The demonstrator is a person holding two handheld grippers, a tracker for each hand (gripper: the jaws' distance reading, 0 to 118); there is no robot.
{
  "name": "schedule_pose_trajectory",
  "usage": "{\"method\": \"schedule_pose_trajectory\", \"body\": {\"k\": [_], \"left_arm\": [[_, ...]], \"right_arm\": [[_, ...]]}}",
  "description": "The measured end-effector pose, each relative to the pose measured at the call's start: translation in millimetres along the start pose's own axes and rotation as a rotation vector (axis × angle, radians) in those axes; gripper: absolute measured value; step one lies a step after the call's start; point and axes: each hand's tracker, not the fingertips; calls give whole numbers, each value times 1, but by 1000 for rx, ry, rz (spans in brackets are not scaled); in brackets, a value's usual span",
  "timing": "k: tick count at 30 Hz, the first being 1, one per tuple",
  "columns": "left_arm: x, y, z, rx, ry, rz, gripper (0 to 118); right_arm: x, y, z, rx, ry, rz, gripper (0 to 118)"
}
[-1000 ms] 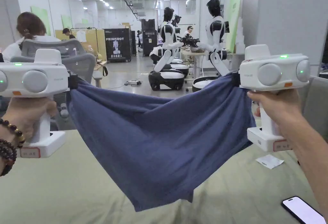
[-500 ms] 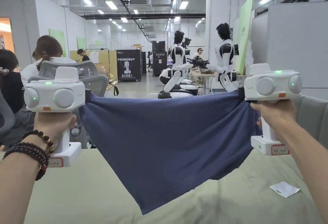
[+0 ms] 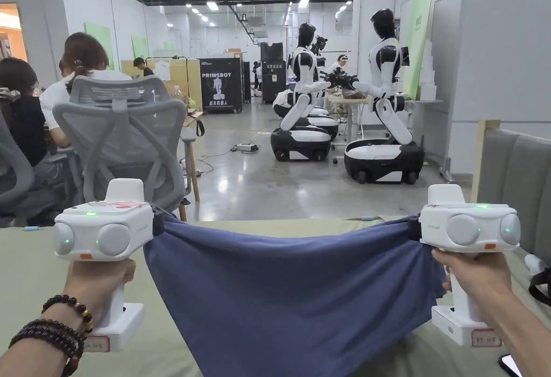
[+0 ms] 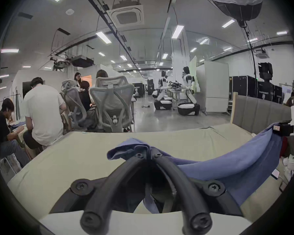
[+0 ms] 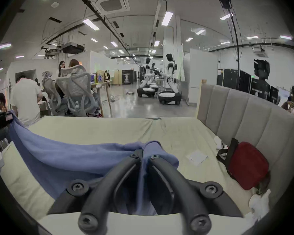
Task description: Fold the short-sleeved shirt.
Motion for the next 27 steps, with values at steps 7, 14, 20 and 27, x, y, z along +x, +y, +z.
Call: {"method": "schedule_pose_trajectory", "body": {"k": [7, 14, 20, 27], "left_arm": [[-22, -85, 103, -78, -76, 61, 1], [-16, -190, 176, -281, -66, 45, 1], [-3, -235, 182, -424, -55, -4, 1], [-5, -253, 173, -491, -33, 13, 2]], "right_arm": [[1, -99, 93, -44, 9, 53, 4], [-8, -212, 148, -185, -8, 78, 5], [-21, -257, 142, -316, -38, 135, 7], [-17, -266, 132, -358, -37, 87, 7]]}}
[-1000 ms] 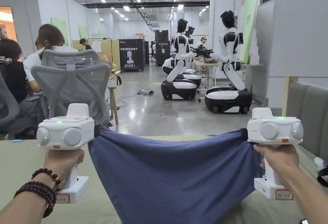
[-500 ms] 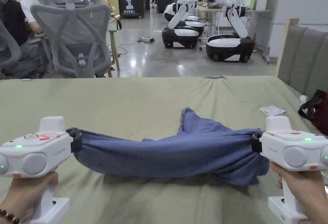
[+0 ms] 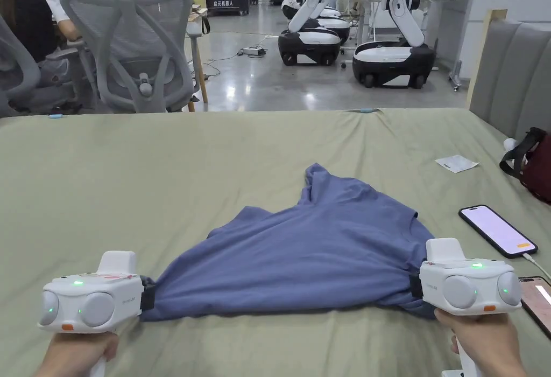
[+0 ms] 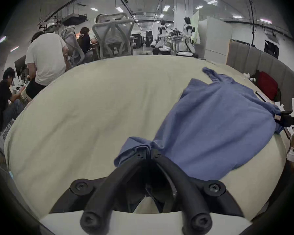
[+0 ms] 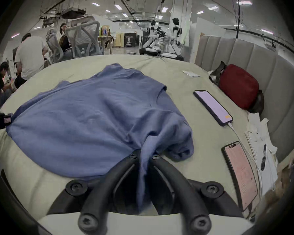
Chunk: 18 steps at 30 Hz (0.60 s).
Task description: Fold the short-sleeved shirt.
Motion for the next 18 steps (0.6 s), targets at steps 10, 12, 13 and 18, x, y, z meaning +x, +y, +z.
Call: {"method": "schedule_pose_trajectory", "body": {"k": [10, 12, 13, 18], "left_arm": [[0, 29, 42, 144, -4, 44, 102], [8, 31, 49, 218, 23, -6, 54], [10, 31, 50, 234, 33, -25, 15], [12, 31, 53, 217, 7, 36, 1]], "right_arm": [[0, 16, 48, 208, 19, -8, 109], [-4, 20, 55, 230, 3, -9, 77], [-5, 21, 57, 239, -1, -11, 35], [-15, 25, 54, 252, -17, -14, 0]]}}
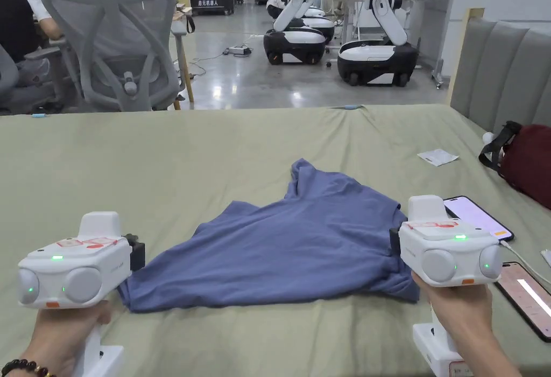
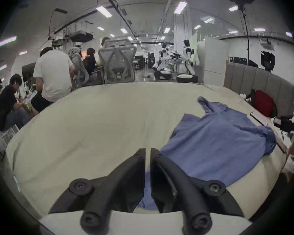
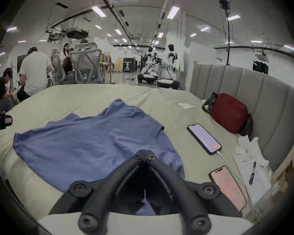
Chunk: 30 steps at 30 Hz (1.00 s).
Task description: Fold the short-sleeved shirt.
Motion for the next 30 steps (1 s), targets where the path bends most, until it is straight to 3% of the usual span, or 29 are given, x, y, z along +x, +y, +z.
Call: {"method": "schedule_pose_trajectory", "body": {"k": [6, 7, 10, 12, 13, 16, 20, 21, 22, 25, 30], "left_arm": [[-4, -3, -3, -6, 20, -3, 1], [-6, -3, -4, -11, 13, 4, 25], [-9, -4, -16, -60, 25, 22, 55], [-13, -8, -28, -108, 50, 34, 101], [-15, -9, -34, -109, 48, 38, 108], [-19, -16, -56, -148, 69, 27, 94], [-18, -30, -70, -305, 70, 27, 90], [-17, -33, -72, -327, 74, 27, 79], [-15, -37, -70, -323, 74, 31, 51], [-11, -34, -64, -253, 33, 57, 6], [-3, -8, -60, -241, 15, 62, 6]], "right_arm": [[-2, 0, 2, 8, -10, 1, 0], [-2, 0, 2, 4, -8, 1, 0], [0, 0, 0, -5, -1, -6, 0], [0, -1, -1, -7, 12, -10, 0], [0, -1, -1, -10, 19, -10, 0], [-1, -3, -4, -19, 23, -3, 0], [0, -3, -7, -36, 29, -10, 0], [0, -4, -8, -38, 30, -13, 0], [0, -4, -9, -40, 32, -13, 0], [-1, -3, -10, -47, 37, -6, 0], [0, 9, -13, -36, 69, 21, 0]]}}
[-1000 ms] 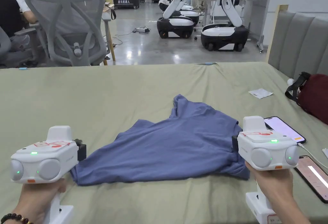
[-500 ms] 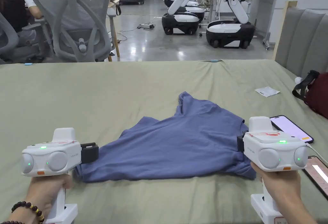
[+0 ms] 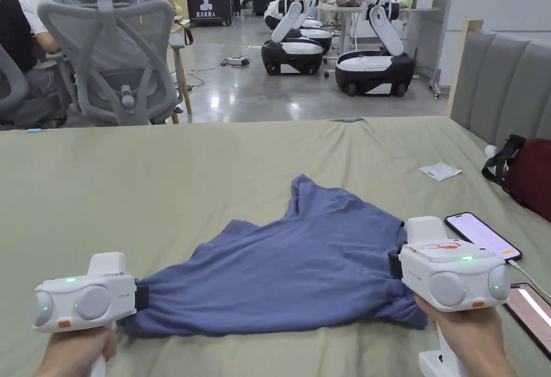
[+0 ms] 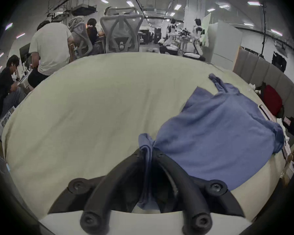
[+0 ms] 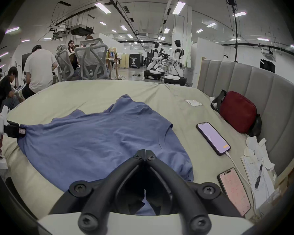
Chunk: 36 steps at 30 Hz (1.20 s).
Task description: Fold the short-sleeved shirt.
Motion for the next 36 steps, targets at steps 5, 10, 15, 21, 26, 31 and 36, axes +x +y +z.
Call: {"method": "schedule_pose_trajectory", "body": {"k": [5, 10, 15, 21, 26, 31, 36], "left_arm": [[4, 20, 5, 51, -26, -14, 6], [7, 18, 5, 72, -38, -7, 6], [0, 9, 6, 64, -61, 45, 6], [-9, 3, 3, 63, -49, 48, 6], [-6, 6, -1, 51, -41, 33, 6], [4, 11, -8, 54, 1, -31, 6], [20, 40, -4, 112, -3, -59, 6]], "right_arm": [[12, 59, -18, 47, 43, 32, 52], [15, 127, -102, -24, 109, 147, 118], [15, 164, -219, -144, 129, 182, 118], [20, 155, -326, -371, 123, 194, 111], [26, 128, -359, -527, 154, 121, 90], [25, 140, -336, -448, 128, 205, 1], [19, 148, -290, -383, 93, 197, 1]]}}
